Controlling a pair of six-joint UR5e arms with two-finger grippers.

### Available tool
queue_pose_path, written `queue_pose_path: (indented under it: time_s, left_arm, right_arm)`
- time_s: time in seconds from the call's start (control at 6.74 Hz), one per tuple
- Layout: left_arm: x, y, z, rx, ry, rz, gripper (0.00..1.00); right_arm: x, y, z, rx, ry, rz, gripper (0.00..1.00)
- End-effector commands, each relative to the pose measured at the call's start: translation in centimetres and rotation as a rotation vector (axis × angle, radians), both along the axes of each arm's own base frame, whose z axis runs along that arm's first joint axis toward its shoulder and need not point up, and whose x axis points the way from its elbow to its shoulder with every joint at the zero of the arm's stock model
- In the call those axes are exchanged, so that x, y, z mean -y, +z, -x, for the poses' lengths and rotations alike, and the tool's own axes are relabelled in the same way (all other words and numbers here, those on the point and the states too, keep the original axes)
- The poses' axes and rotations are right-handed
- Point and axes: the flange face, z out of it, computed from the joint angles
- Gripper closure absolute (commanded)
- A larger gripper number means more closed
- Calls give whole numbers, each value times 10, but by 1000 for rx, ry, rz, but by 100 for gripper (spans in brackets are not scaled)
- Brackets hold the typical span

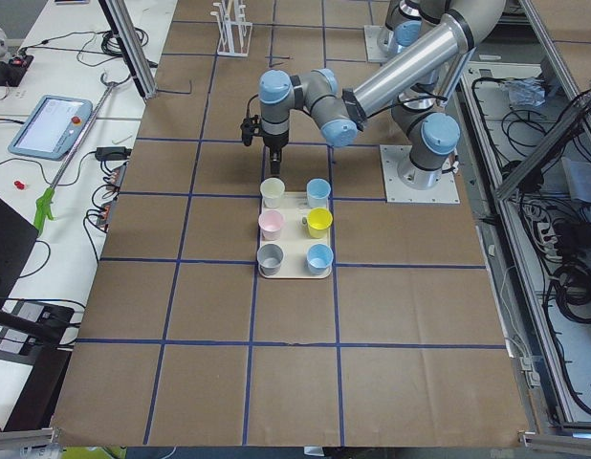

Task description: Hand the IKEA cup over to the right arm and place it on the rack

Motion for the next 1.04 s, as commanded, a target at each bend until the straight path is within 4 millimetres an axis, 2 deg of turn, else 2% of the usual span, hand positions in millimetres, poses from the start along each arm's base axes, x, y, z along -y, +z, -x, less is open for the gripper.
queue_pose_path:
  time_s: [0.0,0.15,0.45,0.74,0.89]
  left_arm:
    - [7,-19,-4,4,-29,7,0]
    - [11,-24,-7,9,-29,16,0]
    - [23,-47,-12,22,-28,41,0]
    - [21,-44,-18,52,-15,34,0]
    - [19,-38,-19,62,-4,34,24]
  right_arm:
    - [5,3,0,0,-1,63,0]
    - [6,5,0,0,-1,73,0]
    - [9,0,0,1,-1,64,0]
    - [13,4,-1,2,0,108,0]
    - [14,3,-1,4,-1,113,0]
